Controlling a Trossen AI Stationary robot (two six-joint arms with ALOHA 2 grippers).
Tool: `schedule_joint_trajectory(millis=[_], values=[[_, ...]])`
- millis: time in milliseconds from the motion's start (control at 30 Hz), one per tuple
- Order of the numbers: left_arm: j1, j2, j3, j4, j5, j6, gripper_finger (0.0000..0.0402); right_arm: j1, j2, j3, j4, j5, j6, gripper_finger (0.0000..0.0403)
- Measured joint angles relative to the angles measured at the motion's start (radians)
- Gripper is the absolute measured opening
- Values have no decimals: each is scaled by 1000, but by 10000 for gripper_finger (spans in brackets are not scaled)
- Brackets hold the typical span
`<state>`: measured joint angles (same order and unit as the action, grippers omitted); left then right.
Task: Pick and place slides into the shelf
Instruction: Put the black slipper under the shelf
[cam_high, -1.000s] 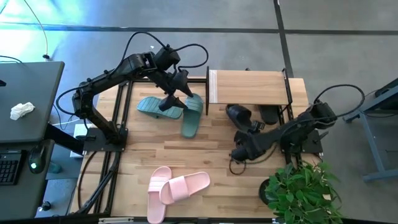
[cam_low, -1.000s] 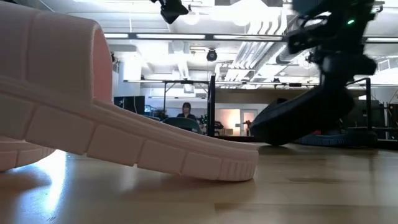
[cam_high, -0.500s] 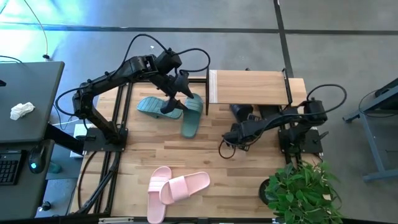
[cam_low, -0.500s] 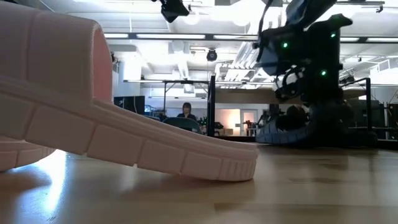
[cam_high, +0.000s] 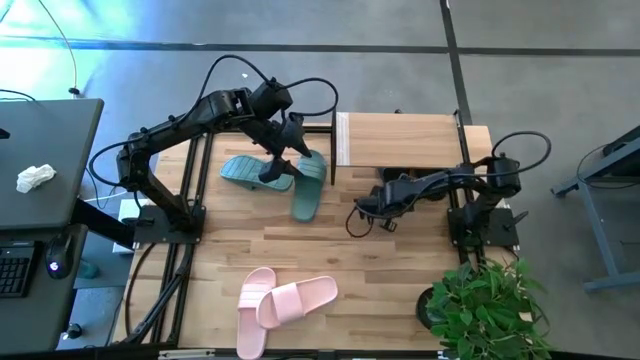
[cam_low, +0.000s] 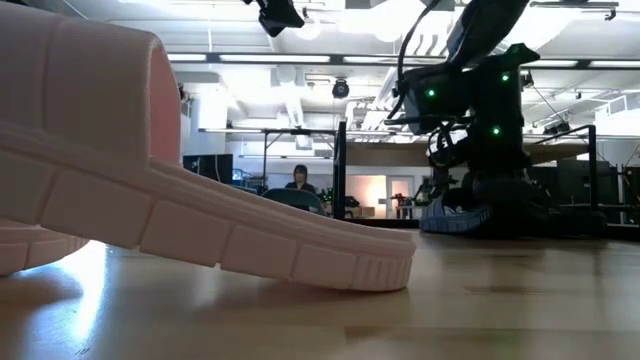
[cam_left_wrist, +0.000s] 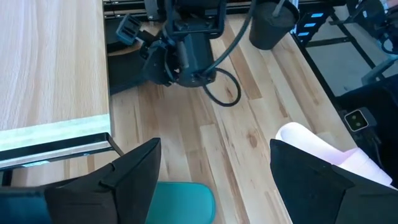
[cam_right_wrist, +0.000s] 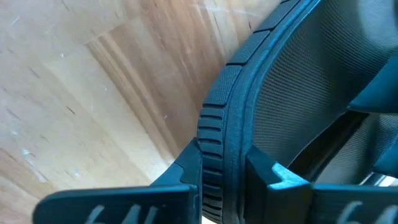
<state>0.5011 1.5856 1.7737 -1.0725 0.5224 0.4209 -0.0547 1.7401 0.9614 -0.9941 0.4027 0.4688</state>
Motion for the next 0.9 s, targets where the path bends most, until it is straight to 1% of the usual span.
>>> schedule_joint_trajectory(millis=[100,300,567,900], values=[[0,0,0,0,0,-7,280,-24,1,-1,-2,12,-20,35],[0,0,0,0,0,-7,280,-61,1,0,-11,8,-3,35],[0,0,0,0,-1,-7,280,-79,1,-1,-50,20,51,34],[-39,0,0,0,-33,-9,280,-96,1,-1,-64,9,47,32]])
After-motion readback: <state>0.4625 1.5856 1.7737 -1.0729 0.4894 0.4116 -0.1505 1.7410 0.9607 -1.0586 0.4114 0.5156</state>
